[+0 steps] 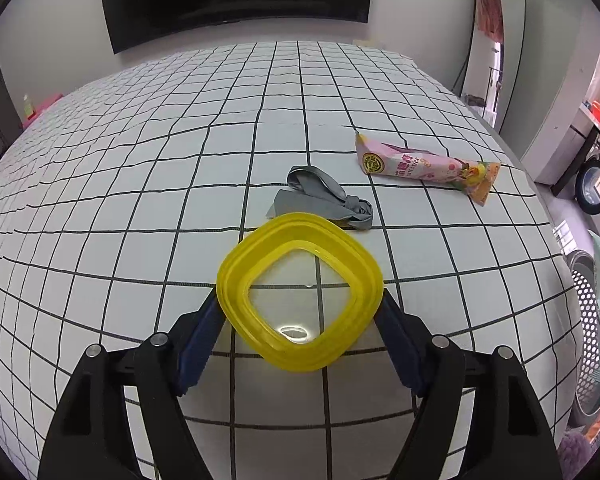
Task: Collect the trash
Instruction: 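Carry wipes pack and yellow ring over the basket and open both grippers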
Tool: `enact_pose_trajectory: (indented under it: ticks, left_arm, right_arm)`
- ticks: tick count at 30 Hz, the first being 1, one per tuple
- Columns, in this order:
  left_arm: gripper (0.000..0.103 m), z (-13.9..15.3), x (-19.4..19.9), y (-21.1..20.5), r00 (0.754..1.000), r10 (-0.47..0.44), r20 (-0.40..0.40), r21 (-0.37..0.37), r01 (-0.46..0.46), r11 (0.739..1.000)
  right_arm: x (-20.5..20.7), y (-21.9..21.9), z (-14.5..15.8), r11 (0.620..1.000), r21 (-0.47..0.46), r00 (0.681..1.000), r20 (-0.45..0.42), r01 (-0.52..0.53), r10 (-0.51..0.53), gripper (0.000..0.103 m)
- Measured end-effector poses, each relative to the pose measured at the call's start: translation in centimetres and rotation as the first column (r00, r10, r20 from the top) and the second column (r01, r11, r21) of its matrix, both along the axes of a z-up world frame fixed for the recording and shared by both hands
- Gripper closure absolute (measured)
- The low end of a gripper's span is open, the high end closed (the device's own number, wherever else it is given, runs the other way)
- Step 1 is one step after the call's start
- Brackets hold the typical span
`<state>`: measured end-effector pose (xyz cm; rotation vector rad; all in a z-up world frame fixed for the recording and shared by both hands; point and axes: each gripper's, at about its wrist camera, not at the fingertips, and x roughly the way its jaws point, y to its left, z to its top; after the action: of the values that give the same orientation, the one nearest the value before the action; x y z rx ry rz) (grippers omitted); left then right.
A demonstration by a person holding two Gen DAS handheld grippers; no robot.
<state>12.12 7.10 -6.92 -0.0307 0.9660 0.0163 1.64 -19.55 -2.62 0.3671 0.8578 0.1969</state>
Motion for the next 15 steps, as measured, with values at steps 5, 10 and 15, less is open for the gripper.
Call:
enact_pose_trajectory:
  ticks: [5, 10, 15]
  left_arm:
    - [0.030, 2.0, -2.5, -0.8, 0.999, -0.021, 0.048, 0.001, 0.021, 1.000]
    - [0.030, 4.3, -5.1, -3.2, 0.991, -0.088, 0.100, -0.007, 0.089, 0.996]
    - [0.030, 6.2, -7.2, -7.4, 0.967, -0.202, 0.155, -0.020, 0.207, 0.978]
  right_arm:
    - [-1.2, -0.4, 0.0, 1.000, -0.012, 1.000, -0.002, 0.015, -0.015, 0.054]
    - [-3.0, -2.0, 0.1, 0.998, -0.032, 0.999, -0.002, 0.052, -0.052, 0.054]
    - [-5.8, -5.2, 0.6, 0.991, -0.056, 0.992, 0.010, 0.125, -0.125, 0.054]
